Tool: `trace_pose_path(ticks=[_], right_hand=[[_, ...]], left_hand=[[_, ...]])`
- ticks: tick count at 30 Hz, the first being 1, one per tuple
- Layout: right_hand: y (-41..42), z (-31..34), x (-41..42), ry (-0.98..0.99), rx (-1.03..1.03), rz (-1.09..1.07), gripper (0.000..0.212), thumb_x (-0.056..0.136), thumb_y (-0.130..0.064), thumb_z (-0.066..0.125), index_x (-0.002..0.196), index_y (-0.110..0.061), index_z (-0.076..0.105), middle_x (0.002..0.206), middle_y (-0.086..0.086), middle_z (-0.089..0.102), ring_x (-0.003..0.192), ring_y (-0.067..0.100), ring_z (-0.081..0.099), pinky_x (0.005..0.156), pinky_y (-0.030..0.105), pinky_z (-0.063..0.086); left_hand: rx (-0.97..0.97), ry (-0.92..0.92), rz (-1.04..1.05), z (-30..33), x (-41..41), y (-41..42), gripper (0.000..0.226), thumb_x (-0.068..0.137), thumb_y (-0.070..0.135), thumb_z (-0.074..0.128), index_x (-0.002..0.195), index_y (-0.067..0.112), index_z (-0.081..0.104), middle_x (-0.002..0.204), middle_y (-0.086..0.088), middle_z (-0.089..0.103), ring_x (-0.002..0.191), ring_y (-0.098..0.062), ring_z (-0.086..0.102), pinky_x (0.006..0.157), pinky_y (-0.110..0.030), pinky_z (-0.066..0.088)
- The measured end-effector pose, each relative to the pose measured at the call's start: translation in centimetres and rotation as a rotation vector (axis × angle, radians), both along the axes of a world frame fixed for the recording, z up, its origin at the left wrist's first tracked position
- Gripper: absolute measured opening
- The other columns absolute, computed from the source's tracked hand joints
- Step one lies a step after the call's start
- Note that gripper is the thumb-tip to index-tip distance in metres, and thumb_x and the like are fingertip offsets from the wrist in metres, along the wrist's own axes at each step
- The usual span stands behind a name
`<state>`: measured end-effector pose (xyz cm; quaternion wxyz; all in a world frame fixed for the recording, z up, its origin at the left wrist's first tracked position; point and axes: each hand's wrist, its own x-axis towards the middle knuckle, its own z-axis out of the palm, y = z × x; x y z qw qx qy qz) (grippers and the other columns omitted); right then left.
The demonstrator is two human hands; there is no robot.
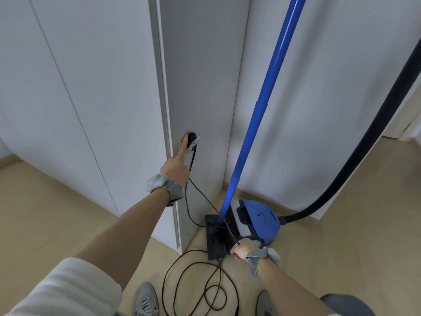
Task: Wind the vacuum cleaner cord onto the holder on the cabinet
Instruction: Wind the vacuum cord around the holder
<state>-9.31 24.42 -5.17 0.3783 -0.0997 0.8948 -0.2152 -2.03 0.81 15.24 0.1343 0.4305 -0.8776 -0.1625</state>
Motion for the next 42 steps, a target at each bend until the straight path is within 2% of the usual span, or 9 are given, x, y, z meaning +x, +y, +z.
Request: trace_pose_path(ticks=[5, 9, 13, 16, 20, 25, 30, 37, 42], right_hand=[[-3.4, 3.9, -0.2, -0.084, -0.017, 0.417, 0.034, 0.096, -0.027, 0.057, 0.116, -0.001, 0.065, 0.126, 0.013, 0.063, 0.110, 0.022, 0.057, 0.093, 0.028, 0.041], [-7.1, 8.0, 1.1, -0.379, -0.476, 0.266, 0.026, 0.097, -0.016, 0.058, 0.115, 0.001, 0.064, 0.116, 0.022, 0.069, 0.102, 0.027, 0.067, 0.107, 0.042, 0.048], [-11.1, 12.0, 0.3, -0.662, -0.839, 0.093, 0.030, 0.105, -0.027, 0.048, 0.100, -0.005, 0.067, 0.073, 0.006, 0.057, 0.064, 0.020, 0.055, 0.090, 0.047, 0.055], [-13.9, 13.0, -1.0, -0.616, -0.872, 0.149, 0.033, 0.104, -0.034, 0.051, 0.083, -0.011, 0.062, 0.059, -0.002, 0.040, 0.048, 0.013, 0.036, 0.058, 0.030, 0.046], [-15.9, 12.5, -4.0, -0.642, -0.801, -0.014, 0.037, 0.108, -0.034, 0.039, 0.079, -0.013, 0.049, 0.040, -0.009, 0.039, 0.029, 0.005, 0.033, 0.034, 0.013, 0.030], [-18.0, 15.3, -7.2, -0.585, -0.931, -0.249, 0.029, 0.107, -0.023, 0.046, 0.082, -0.008, 0.052, 0.038, -0.010, 0.031, 0.027, 0.002, 0.027, 0.028, 0.013, 0.024], [-20.4, 18.9, -11.2, -0.781, -1.002, -0.306, 0.030, 0.108, -0.016, 0.040, 0.084, -0.003, 0.052, 0.038, -0.007, 0.029, 0.027, 0.003, 0.027, 0.029, 0.011, 0.027], [-23.5, 22.1, -13.4, -0.663, -0.854, -0.240, 0.034, 0.108, -0.018, 0.040, 0.078, -0.005, 0.050, 0.033, -0.006, 0.031, 0.021, 0.004, 0.022, 0.027, 0.011, 0.024], [-24.5, 25.8, -13.0, -0.277, -0.775, -0.097, 0.029, 0.106, -0.017, 0.045, 0.079, -0.010, 0.052, 0.031, -0.010, 0.033, 0.020, 0.004, 0.019, 0.028, 0.012, 0.019]], left_hand=[[0.010, 0.017, -0.083, -0.1, 0.5, -1.1, 0.099, 0.093, 0.006, 0.046, 0.150, 0.057, -0.016, 0.072, -0.013, 0.060, 0.058, -0.026, 0.054, 0.059, -0.035, 0.045], [0.023, 0.052, -0.139, -0.4, 0.9, -1.1, 0.098, 0.095, 0.010, 0.050, 0.151, 0.054, -0.018, 0.079, -0.014, 0.066, 0.066, -0.031, 0.062, 0.064, -0.038, 0.053], [-0.006, 0.107, -0.158, -1.2, 1.1, -1.2, 0.099, 0.097, 0.014, 0.056, 0.151, 0.055, -0.016, 0.078, -0.012, 0.068, 0.067, -0.031, 0.065, 0.067, -0.042, 0.058], [-0.051, 0.107, -0.165, -1.3, 1.3, -1.4, 0.102, 0.096, 0.018, 0.060, 0.151, 0.055, -0.017, 0.071, -0.010, 0.066, 0.060, -0.027, 0.063, 0.064, -0.042, 0.059], [-0.130, 0.066, -0.176, -0.4, 1.7, -1.2, 0.091, 0.097, 0.034, 0.056, 0.155, 0.048, -0.013, 0.066, -0.008, 0.058, 0.058, -0.028, 0.054, 0.063, -0.036, 0.052], [-0.181, 0.018, -0.171, 0.7, 1.8, -1.1, 0.083, 0.098, 0.033, 0.050, 0.158, 0.043, -0.006, 0.062, -0.005, 0.048, 0.058, -0.028, 0.048, 0.065, -0.038, 0.051], [-0.180, 0.021, -0.178, 1.1, 2.0, -1.5, 0.080, 0.097, 0.028, 0.048, 0.159, 0.043, -0.001, 0.067, -0.007, 0.052, 0.057, -0.025, 0.047, 0.060, -0.033, 0.042], [-0.213, 0.029, -0.178, 1.7, 2.2, -1.7, 0.074, 0.099, 0.027, 0.045, 0.159, 0.043, 0.005, 0.073, -0.009, 0.052, 0.062, -0.027, 0.048, 0.061, -0.032, 0.041], [-0.230, 0.052, -0.174, 2.0, 2.1, -2.1, 0.070, 0.098, 0.025, 0.045, 0.158, 0.044, 0.015, 0.073, -0.009, 0.049, 0.063, -0.030, 0.045, 0.063, -0.033, 0.041]])
